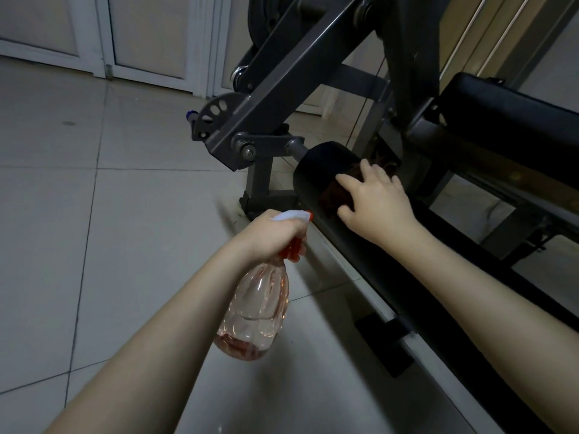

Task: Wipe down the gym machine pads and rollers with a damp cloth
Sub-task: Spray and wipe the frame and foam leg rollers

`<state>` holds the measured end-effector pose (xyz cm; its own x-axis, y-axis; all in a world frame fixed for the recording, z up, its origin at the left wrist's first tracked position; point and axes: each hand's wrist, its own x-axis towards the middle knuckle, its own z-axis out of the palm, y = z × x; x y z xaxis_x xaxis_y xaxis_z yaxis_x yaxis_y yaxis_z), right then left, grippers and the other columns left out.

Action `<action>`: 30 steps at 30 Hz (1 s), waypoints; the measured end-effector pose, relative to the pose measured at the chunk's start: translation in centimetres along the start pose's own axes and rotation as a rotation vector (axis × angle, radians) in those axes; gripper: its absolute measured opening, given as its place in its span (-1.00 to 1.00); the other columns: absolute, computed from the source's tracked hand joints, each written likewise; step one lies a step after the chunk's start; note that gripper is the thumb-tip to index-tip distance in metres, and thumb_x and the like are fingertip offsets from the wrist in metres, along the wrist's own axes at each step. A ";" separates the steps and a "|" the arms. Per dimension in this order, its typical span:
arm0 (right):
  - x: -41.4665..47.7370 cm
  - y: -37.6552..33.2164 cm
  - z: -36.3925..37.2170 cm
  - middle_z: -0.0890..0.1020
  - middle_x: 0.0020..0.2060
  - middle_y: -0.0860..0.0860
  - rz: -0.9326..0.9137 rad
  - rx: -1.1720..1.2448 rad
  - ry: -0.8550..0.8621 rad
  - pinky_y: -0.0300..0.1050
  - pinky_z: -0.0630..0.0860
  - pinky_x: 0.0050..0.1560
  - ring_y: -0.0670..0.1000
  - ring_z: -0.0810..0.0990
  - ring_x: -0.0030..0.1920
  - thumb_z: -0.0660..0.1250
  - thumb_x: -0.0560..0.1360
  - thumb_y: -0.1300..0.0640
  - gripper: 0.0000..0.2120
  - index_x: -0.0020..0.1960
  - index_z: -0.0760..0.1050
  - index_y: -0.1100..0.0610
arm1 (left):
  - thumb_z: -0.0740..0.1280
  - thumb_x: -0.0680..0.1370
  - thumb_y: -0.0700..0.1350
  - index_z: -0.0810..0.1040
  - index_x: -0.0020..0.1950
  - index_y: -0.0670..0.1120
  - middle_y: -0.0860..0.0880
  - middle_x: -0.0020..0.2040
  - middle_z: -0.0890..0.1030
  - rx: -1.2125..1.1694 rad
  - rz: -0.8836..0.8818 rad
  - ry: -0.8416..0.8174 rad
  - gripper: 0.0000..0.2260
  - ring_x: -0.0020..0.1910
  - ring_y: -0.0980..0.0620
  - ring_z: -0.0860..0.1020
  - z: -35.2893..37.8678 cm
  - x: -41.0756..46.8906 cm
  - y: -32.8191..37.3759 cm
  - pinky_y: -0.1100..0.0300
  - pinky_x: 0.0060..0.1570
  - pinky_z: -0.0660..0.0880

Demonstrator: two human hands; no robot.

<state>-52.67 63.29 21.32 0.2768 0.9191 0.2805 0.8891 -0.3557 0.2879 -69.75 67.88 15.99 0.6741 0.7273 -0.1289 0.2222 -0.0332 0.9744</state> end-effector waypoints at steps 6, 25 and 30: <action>2.3 -2.2 1.1 -0.01 0.49 0.29 0.132 -0.071 -0.003 0.39 -0.05 0.39 0.35 0.00 0.47 0.15 0.50 -0.31 -0.35 0.50 0.12 -0.09 | 0.22 0.58 -0.09 0.51 -0.10 0.07 -0.17 -0.09 0.68 0.031 0.006 -0.013 -0.88 -0.19 -0.02 0.61 0.6 0.3 -0.3 0.19 -0.25 0.47; -2.8 1.7 -0.8 0.30 0.42 0.13 -0.007 0.060 0.020 0.11 0.16 0.45 0.16 0.21 0.43 0.26 0.54 0.10 -0.54 0.43 0.32 -0.01 | 0.22 0.56 -0.18 0.57 -0.08 -0.24 -0.16 -0.19 0.62 0.021 0.012 -0.084 -0.82 -0.24 -0.01 0.55 1.5 -1.4 1.3 0.36 -0.40 0.44; -4.7 3.9 -0.7 0.36 0.39 0.05 0.024 0.213 0.082 0.08 0.31 0.38 0.11 0.28 0.41 0.29 0.51 0.13 -0.57 0.37 0.38 0.00 | 0.22 0.57 -0.18 0.56 0.04 -0.32 -0.17 -0.20 0.63 0.039 0.045 -0.151 -0.77 -0.23 -0.03 0.56 1.7 -1.9 1.4 0.17 -0.24 0.39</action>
<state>-50.79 57.43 21.73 0.2765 0.8908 0.3607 0.9418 -0.3258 0.0827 -69.51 65.26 17.30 0.7818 0.6130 -0.1143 0.2146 -0.0925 0.9723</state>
